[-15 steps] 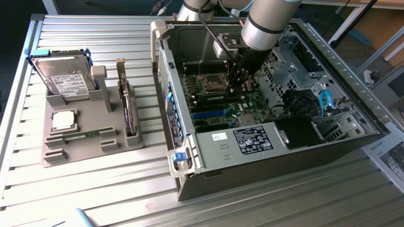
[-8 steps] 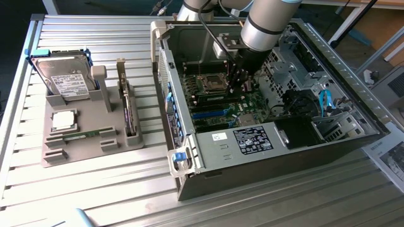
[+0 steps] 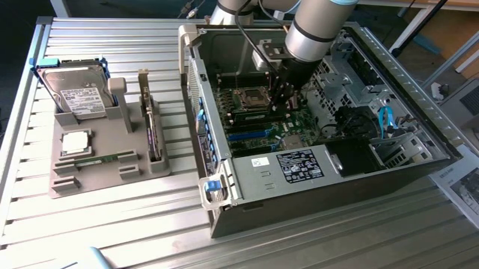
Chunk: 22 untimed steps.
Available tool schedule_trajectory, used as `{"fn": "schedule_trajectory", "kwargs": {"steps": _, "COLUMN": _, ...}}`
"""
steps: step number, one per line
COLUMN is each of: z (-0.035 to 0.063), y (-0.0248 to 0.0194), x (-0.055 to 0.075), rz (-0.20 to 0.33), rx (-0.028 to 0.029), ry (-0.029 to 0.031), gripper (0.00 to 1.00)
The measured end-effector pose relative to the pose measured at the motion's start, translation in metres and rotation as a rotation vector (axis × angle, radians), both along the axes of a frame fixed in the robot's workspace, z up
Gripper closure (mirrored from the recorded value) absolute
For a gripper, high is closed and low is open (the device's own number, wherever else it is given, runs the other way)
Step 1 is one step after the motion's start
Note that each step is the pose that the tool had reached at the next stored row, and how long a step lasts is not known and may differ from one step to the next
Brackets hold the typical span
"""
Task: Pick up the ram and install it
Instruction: 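Insert the ram into the slot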
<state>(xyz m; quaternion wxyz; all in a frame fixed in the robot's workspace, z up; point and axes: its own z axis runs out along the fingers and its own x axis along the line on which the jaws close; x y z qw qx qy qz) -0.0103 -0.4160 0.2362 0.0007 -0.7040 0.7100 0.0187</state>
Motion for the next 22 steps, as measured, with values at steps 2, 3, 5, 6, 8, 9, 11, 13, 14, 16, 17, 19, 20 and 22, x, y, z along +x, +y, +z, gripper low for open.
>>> {"fn": "schedule_trajectory", "kwargs": {"steps": 2, "z": -0.0008, "y": 0.0000, "x": 0.0000, "rz": 0.000, "rx": -0.0001, "ry": 0.0000, "gripper": 0.88}}
{"fn": "schedule_trajectory", "kwargs": {"steps": 3, "z": -0.0013, "y": 0.0000, "x": 0.0000, "rz": 0.000, "rx": -0.0001, "ry": 0.0000, "gripper": 0.88}}
{"fn": "schedule_trajectory", "kwargs": {"steps": 5, "z": -0.0019, "y": 0.0000, "x": 0.0000, "rz": 0.000, "rx": -0.0001, "ry": 0.0000, "gripper": 0.88}}
{"fn": "schedule_trajectory", "kwargs": {"steps": 6, "z": -0.0024, "y": 0.0000, "x": 0.0000, "rz": 0.000, "rx": -0.0001, "ry": 0.0000, "gripper": 0.88}}
{"fn": "schedule_trajectory", "kwargs": {"steps": 8, "z": -0.0030, "y": 0.0000, "x": 0.0000, "rz": 0.000, "rx": -0.0002, "ry": 0.0000, "gripper": 0.88}}
{"fn": "schedule_trajectory", "kwargs": {"steps": 9, "z": -0.0030, "y": 0.0000, "x": 0.0000, "rz": 0.000, "rx": -0.0002, "ry": 0.0000, "gripper": 0.88}}
{"fn": "schedule_trajectory", "kwargs": {"steps": 11, "z": -0.0031, "y": 0.0000, "x": 0.0000, "rz": 0.000, "rx": -0.0001, "ry": 0.0000, "gripper": 0.88}}
{"fn": "schedule_trajectory", "kwargs": {"steps": 13, "z": -0.0031, "y": 0.0000, "x": 0.0000, "rz": 0.000, "rx": 0.0000, "ry": -0.0001, "gripper": 0.88}}
{"fn": "schedule_trajectory", "kwargs": {"steps": 14, "z": -0.0031, "y": 0.0000, "x": 0.0000, "rz": 0.000, "rx": 0.0000, "ry": 0.0000, "gripper": 0.88}}
{"fn": "schedule_trajectory", "kwargs": {"steps": 16, "z": -0.0031, "y": 0.0000, "x": 0.0000, "rz": 0.000, "rx": 0.0000, "ry": 0.0000, "gripper": 0.87}}
{"fn": "schedule_trajectory", "kwargs": {"steps": 17, "z": -0.0031, "y": 0.0000, "x": 0.0000, "rz": 0.000, "rx": 0.0000, "ry": 0.0000, "gripper": 0.81}}
{"fn": "schedule_trajectory", "kwargs": {"steps": 19, "z": -0.0031, "y": 0.0000, "x": 0.0000, "rz": 0.000, "rx": 0.0000, "ry": 0.0000, "gripper": 0.75}}
{"fn": "schedule_trajectory", "kwargs": {"steps": 20, "z": -0.0031, "y": 0.0000, "x": 0.0000, "rz": 0.000, "rx": 0.0000, "ry": 0.0000, "gripper": 0.75}}
{"fn": "schedule_trajectory", "kwargs": {"steps": 22, "z": -0.0031, "y": 0.0000, "x": 0.0000, "rz": 0.000, "rx": 0.0000, "ry": 0.0000, "gripper": 0.75}}
